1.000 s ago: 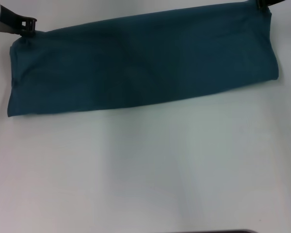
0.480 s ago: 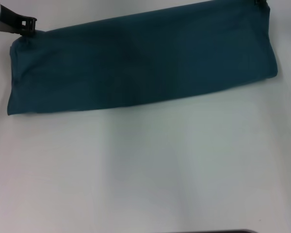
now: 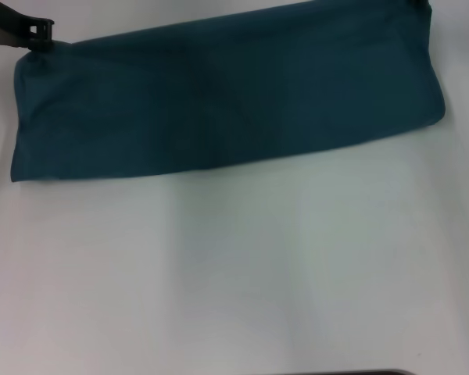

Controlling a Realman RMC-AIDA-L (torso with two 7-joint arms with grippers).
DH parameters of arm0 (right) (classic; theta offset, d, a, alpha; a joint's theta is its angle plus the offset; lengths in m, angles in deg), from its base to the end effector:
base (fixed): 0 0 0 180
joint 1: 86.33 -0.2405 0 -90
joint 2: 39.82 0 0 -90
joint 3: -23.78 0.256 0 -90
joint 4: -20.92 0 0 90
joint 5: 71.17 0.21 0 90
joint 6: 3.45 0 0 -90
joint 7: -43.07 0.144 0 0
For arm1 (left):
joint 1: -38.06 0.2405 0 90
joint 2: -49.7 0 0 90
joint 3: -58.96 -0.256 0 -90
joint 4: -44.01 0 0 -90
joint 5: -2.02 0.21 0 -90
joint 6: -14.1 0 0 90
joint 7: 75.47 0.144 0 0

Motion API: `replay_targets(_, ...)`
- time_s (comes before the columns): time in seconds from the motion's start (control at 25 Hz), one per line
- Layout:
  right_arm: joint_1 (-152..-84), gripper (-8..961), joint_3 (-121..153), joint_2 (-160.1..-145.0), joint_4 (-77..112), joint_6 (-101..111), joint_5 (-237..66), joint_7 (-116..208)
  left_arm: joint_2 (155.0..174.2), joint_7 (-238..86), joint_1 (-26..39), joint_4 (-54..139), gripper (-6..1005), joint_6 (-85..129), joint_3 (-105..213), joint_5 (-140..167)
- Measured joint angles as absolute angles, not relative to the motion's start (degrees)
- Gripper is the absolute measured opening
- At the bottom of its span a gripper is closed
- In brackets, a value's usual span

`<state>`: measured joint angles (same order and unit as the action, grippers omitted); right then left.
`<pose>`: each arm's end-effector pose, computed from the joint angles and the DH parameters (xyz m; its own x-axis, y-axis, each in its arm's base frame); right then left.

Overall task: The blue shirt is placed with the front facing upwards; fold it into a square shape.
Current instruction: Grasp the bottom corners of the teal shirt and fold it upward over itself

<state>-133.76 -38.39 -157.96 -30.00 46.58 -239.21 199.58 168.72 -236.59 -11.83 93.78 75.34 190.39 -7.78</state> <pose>0.2184 0.4715 0.0411 0.6912 -0.6886 -0.2190 -0.5435 -0.2956 -0.7856 -0.2347 0.4554 0.0455 0.4450 0.8352 0.3231 0.7389 -0.1386 -0.6594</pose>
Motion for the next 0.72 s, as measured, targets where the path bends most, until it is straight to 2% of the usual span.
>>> replay_targets(0.2, -134.3, 60, -39.7, -157.38, -29.5, 46.4, -239.2, 199.4, 168.72, -237.9, -11.5, 94.8, 68, 75.6, 191.1, -7.6)
replay_targets(0.36, -134.7, 141, -39.9, -156.87, -27.8, 46.4, -239.2, 199.7, 168.98, -237.5, -11.1, 95.3, 71, 73.8, 191.4, -8.1)
replay_targets(0.44, -134.7, 182, -39.7, -156.68, -27.5, 46.4, -239.2, 199.8, 168.87, -237.4, -11.0, 95.3, 250, 73.3, 191.4, -8.1)
replay_targets(0.64, -134.5, 283, -39.2, -156.35, -27.4, 46.4, -239.1, 199.9, 168.56, -237.8, -11.0, 95.4, 442, 72.7, 191.5, -8.1)
replay_targets(0.72, -134.6, 485, -38.7, -156.11, -27.4, 46.5, -239.1, 199.9, 168.53, -237.9, -11.0, 95.5, 503, 72.7, 191.5, -8.0)
